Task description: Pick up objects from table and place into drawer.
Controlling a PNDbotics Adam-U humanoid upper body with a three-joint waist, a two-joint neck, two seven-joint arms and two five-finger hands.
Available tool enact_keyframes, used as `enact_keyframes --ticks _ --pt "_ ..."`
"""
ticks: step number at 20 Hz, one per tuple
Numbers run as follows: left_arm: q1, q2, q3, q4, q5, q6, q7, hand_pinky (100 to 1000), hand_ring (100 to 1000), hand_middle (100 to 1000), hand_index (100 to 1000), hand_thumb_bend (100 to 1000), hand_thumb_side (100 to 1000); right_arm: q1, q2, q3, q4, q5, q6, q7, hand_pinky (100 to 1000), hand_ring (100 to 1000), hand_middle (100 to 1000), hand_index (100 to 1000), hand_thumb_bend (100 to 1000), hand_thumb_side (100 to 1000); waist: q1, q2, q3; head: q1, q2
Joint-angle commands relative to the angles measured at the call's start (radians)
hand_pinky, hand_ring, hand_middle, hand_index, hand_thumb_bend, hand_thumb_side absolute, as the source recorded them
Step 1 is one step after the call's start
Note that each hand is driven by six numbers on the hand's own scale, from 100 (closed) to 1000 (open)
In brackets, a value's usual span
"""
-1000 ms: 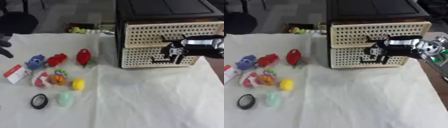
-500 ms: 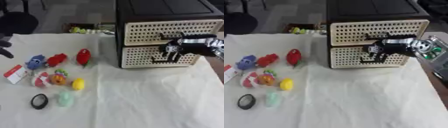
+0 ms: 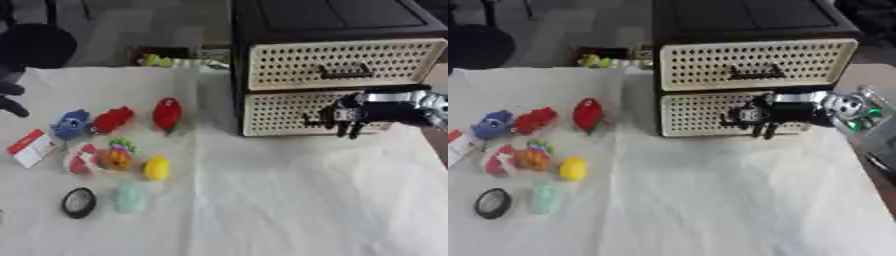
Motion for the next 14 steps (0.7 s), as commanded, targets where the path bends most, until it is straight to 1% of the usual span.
enact_keyframes --ticks 1,6,9,11,14 --pt "-0.003 0.012 0.014 -0.014 0.004 -0.003 -0.002 366 508 529 794 100 952 0.020 -0.074 -0.047 -0.113 -0.027 0.010 -0.014 681 713 731 850 270 900 0.000 -0.021 -0.003 0.001 -0.007" --pt "0.000 0.010 0.015 -0.014 0.003 -0.004 -0.003 367 508 529 794 100 951 0.095 -0.113 -0.109 -0.273 -0.071 0.022 -0.067 686 708 726 841 280 920 0.004 -0.021 -0.007 0.005 -0.006" --pt "0.002 0.008 0.019 -0.014 0.003 -0.007 -0.001 368 508 529 791 100 951 0.144 -0.133 -0.158 -0.373 -0.108 0.028 -0.108 687 700 713 836 300 944 0.006 -0.021 -0.011 0.011 -0.002" --pt "0.004 0.007 0.022 -0.014 0.003 -0.008 0.003 369 508 530 789 100 950 0.164 -0.133 -0.193 -0.400 -0.135 0.008 -0.148 689 696 707 834 316 962 0.009 -0.023 -0.014 0.015 0.002" --pt "0.007 0.005 0.026 -0.014 0.003 -0.013 0.008 371 509 530 789 100 946 0.185 -0.124 -0.233 -0.408 -0.164 -0.039 -0.215 702 675 682 828 326 989 0.014 -0.027 -0.019 0.020 0.011"
